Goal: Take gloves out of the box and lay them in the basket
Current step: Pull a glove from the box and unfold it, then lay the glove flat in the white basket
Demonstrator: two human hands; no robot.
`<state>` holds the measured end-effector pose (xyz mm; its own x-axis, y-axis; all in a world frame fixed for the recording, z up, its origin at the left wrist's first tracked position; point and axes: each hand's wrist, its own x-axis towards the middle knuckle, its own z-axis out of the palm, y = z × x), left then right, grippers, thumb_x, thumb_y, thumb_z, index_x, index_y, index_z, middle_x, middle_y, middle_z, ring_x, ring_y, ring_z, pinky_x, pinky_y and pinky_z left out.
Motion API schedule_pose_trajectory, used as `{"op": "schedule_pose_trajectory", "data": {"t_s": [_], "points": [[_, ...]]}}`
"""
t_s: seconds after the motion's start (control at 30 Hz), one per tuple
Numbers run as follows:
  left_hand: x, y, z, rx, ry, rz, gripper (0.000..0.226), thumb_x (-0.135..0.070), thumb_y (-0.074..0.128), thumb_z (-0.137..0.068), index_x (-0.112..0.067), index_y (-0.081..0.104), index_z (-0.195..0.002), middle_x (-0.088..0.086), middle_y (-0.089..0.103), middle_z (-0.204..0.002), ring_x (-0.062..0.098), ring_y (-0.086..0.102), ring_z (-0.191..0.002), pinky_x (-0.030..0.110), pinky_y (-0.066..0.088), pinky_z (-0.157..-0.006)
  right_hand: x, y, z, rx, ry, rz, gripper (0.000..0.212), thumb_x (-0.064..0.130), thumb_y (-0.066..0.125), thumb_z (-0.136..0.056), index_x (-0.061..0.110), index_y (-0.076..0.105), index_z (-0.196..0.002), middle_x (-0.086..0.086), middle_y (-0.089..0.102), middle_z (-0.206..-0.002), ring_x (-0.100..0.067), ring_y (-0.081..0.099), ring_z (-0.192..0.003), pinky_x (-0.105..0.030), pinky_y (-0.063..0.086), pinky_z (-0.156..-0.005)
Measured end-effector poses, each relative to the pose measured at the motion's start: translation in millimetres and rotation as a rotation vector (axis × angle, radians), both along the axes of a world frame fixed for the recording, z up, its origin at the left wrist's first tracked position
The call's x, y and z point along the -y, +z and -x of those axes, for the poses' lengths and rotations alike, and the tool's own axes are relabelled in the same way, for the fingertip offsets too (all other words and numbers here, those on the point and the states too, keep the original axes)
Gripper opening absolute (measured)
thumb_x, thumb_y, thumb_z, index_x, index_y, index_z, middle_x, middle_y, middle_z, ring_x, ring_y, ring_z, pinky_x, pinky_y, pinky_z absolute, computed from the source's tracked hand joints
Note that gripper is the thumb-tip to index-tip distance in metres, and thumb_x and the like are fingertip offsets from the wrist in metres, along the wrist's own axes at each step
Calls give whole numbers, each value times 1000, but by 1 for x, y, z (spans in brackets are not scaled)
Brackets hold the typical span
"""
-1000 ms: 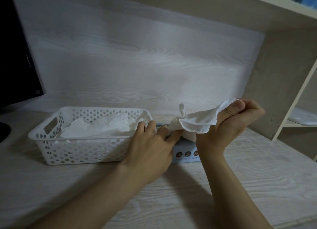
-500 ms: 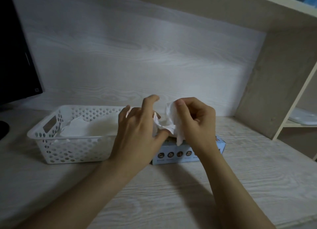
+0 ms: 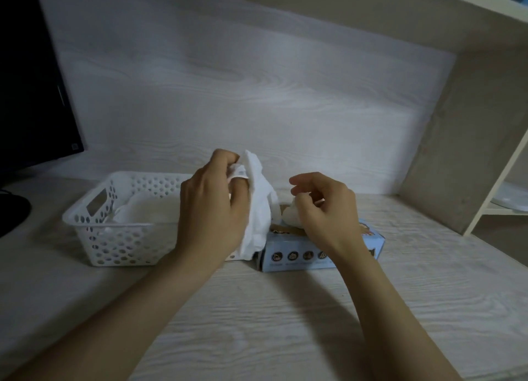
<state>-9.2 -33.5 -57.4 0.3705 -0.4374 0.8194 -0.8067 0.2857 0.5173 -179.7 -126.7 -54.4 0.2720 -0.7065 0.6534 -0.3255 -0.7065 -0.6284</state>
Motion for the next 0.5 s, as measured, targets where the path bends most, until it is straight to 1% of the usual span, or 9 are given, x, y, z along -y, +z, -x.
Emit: {"op": "schedule_pose_trajectory", "data": {"t_s": [0.07,0.1,0.17,0.23,0.27,0.37,0.43,0.47,0.5], "points": [[-2,2,1,31,-59,-27,8,-16,58,-102,-19,65,-105,-12,63,-86,11,59,-79,35,47,-71,-6,0,-4,36,31,93,26,35,67,-90,22,69,-112,12,72,-91,-12,65,-72,-21,50,-59],[-2,3,2,53,-84,-45,11,-16,61,-101,-19,69,-108,-10,66,-90,11,61,-83,34,49,-71,-11,0,-6,62,65,139,27,37,74,-91,21,64,-110,9,69,-90,-16,64,-72,-25,50,-60],[-5,5,3,62,-126,-81,20,-14,64,-100,-20,73,-117,-9,72,-99,10,66,-90,28,54,-75,-17,1,-9,100,154,169,39,36,85,-86,17,57,-107,1,66,-89,-19,63,-74,-31,52,-63],[-6,5,2,51,-139,-102,27,-12,66,-98,-24,75,-120,-11,75,-101,7,69,-90,21,54,-74,-21,3,-10,131,225,134,43,33,91,-81,15,60,-106,0,68,-87,-22,67,-77,-36,56,-66],[-7,5,1,53,-131,-110,28,-13,67,-97,-26,76,-120,-13,76,-100,6,69,-89,20,54,-74,-22,4,-9,154,252,103,43,31,93,-79,14,63,-106,1,70,-86,-23,70,-79,-38,58,-67],[-7,5,-3,45,-126,-118,29,-16,69,-93,-29,75,-119,-19,72,-90,3,68,-82,24,56,-69,-27,8,-7,206,329,-8,47,32,96,-72,13,70,-106,2,74,-85,-21,73,-78,-34,60,-68],[-7,6,-5,22,-127,-113,30,-18,74,-92,-31,73,-119,-24,63,-78,0,65,-74,22,52,-65,-28,8,-9,183,367,-60,43,19,97,-74,11,71,-108,2,77,-84,-22,76,-76,-39,63,-69],[-8,6,-5,11,-127,-101,29,-21,75,-93,-32,72,-119,-24,60,-73,0,63,-71,20,49,-63,-27,7,-11,173,396,-91,35,7,91,-80,10,71,-109,-2,78,-83,-25,77,-75,-46,65,-69],[-8,6,-6,9,-124,-77,23,-25,74,-95,-31,71,-118,-22,60,-71,0,62,-70,19,47,-62,-25,6,-12,177,429,-131,28,-4,80,-86,9,71,-109,-9,79,-83,-34,77,-75,-54,64,-67]]}}
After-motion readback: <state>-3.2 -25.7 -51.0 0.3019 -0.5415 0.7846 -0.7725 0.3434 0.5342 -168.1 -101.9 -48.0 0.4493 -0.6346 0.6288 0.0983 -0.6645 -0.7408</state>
